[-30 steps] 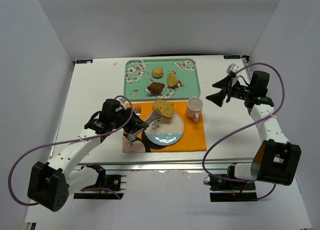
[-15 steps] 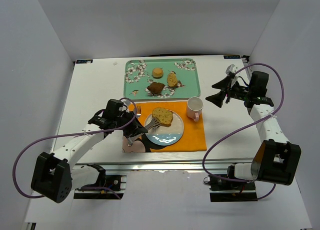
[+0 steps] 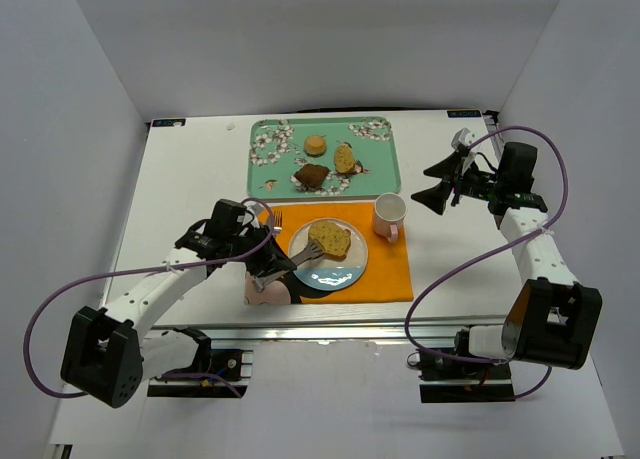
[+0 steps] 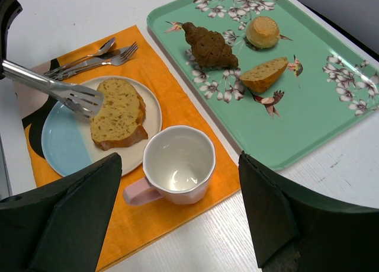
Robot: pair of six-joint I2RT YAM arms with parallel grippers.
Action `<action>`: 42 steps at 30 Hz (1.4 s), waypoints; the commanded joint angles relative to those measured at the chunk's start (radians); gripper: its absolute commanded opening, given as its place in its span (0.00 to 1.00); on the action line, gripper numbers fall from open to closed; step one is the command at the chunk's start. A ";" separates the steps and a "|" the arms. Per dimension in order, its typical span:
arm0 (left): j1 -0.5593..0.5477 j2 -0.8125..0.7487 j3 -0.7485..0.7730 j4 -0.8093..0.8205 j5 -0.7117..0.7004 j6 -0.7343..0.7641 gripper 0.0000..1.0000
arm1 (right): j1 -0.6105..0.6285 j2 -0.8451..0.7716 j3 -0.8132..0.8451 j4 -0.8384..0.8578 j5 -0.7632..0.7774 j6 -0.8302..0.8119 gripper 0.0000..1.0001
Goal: Place the bread
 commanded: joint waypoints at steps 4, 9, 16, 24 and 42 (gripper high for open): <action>0.001 0.009 0.069 -0.093 0.004 0.069 0.46 | 0.006 0.003 0.029 0.010 -0.013 -0.013 0.84; 0.000 0.012 0.088 -0.119 -0.002 0.084 0.52 | 0.006 0.001 0.020 0.013 -0.012 -0.013 0.84; 0.001 -0.001 0.120 -0.150 -0.019 0.101 0.54 | 0.008 -0.005 0.007 0.018 -0.013 -0.015 0.84; 0.006 -0.031 0.188 -0.256 -0.049 0.137 0.47 | 0.008 -0.006 0.000 0.021 -0.013 -0.019 0.84; 0.248 0.153 0.407 0.096 -0.508 0.676 0.00 | 0.219 -0.035 0.056 -0.310 0.096 -0.441 0.82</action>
